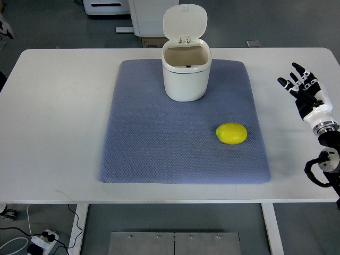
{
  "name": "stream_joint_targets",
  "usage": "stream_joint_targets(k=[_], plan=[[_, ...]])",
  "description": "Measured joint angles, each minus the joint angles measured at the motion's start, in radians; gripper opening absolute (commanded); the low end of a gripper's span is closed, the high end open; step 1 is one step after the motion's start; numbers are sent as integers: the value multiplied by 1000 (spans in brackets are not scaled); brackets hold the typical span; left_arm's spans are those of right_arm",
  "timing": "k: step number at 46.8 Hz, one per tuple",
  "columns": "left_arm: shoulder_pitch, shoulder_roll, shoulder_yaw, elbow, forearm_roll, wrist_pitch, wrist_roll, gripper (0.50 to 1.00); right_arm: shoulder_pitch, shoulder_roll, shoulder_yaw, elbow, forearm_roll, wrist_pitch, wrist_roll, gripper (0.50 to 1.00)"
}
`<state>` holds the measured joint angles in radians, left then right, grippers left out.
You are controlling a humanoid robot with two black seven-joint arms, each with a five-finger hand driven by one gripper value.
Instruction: Put lemon in trash with right hand
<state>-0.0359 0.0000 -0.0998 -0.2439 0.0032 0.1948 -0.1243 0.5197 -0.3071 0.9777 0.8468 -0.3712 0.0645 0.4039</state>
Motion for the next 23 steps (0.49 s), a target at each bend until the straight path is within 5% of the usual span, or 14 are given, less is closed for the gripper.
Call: stream_joint_targets(k=[23], plan=[[0,0,0,0,0,0,0,1000,7,1,0,3,1,7,4,1000]])
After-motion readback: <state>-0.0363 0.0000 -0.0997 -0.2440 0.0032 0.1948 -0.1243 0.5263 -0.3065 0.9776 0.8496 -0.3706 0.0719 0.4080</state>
